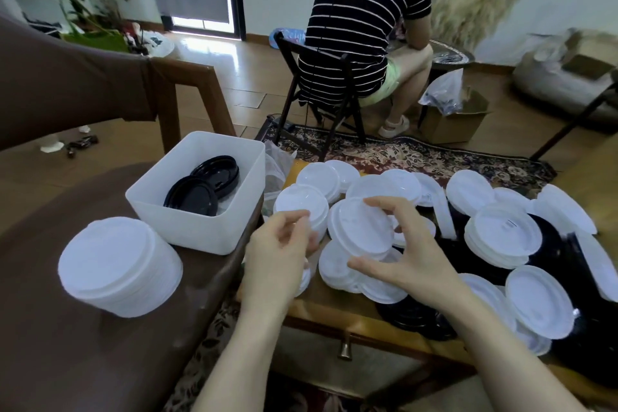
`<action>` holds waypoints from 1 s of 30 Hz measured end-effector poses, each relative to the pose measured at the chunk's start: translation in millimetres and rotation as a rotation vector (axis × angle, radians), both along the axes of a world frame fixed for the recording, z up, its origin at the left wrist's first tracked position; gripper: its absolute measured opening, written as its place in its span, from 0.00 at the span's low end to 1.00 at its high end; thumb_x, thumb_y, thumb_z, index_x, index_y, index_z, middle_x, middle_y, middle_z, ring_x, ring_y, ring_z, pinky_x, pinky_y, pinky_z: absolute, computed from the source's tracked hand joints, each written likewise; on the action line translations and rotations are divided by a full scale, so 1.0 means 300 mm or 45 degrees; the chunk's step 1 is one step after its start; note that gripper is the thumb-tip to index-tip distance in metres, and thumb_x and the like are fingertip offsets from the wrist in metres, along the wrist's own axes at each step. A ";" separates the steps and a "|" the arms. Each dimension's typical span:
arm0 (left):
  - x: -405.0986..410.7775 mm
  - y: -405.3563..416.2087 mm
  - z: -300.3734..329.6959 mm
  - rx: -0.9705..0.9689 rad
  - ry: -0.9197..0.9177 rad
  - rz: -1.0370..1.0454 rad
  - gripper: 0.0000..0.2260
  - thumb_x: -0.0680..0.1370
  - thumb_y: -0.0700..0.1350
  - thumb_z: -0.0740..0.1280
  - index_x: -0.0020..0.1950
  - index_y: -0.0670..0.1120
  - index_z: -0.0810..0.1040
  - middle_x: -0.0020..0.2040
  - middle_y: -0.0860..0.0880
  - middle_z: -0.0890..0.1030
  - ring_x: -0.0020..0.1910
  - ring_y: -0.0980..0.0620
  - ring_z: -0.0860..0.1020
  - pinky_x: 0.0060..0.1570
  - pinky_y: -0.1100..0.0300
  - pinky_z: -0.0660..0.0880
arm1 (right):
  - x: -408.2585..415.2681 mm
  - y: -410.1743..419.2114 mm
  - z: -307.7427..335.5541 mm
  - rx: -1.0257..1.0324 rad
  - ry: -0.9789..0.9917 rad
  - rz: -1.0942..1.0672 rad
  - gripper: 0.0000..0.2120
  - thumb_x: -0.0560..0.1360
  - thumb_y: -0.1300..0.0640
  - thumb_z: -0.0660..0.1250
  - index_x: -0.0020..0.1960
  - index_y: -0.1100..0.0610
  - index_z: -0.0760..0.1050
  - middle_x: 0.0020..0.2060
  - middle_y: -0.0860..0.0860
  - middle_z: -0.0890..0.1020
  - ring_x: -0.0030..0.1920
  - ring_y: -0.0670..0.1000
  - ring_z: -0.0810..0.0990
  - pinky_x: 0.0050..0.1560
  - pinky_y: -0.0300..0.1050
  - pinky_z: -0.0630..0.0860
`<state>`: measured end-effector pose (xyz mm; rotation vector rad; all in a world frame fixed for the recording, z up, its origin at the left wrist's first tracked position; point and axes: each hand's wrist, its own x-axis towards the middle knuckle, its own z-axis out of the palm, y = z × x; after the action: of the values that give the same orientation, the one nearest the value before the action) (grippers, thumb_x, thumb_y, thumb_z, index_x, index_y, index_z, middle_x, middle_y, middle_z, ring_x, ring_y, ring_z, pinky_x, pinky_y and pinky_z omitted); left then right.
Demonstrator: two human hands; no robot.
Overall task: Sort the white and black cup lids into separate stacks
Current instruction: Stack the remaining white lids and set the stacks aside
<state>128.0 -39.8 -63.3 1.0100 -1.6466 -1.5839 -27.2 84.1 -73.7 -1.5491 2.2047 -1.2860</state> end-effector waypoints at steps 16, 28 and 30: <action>-0.181 -0.020 0.002 0.983 0.310 -0.203 0.05 0.78 0.34 0.64 0.51 0.40 0.79 0.49 0.40 0.83 0.47 0.42 0.80 0.49 0.48 0.78 | -0.370 -0.200 0.055 0.493 0.434 -0.492 0.17 0.77 0.52 0.66 0.64 0.55 0.74 0.57 0.52 0.76 0.56 0.52 0.72 0.49 0.46 0.69; -0.165 -0.023 0.019 1.175 0.575 -0.395 0.11 0.81 0.39 0.60 0.59 0.40 0.78 0.58 0.39 0.83 0.51 0.42 0.82 0.47 0.51 0.81 | -0.268 -0.135 0.074 0.162 0.342 -0.619 0.05 0.75 0.54 0.66 0.43 0.53 0.71 0.36 0.44 0.78 0.37 0.51 0.73 0.33 0.45 0.65; -0.163 -0.009 0.021 1.159 0.581 -0.394 0.11 0.81 0.40 0.60 0.60 0.40 0.78 0.59 0.39 0.83 0.51 0.43 0.82 0.43 0.52 0.82 | -0.209 -0.078 0.107 -0.010 0.267 -0.626 0.07 0.74 0.55 0.68 0.42 0.53 0.70 0.31 0.44 0.75 0.32 0.53 0.73 0.32 0.48 0.68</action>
<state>79.2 -42.5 -57.0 0.7015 -0.7614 -2.6375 -89.9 60.7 -41.8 -1.2325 2.8432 -1.2913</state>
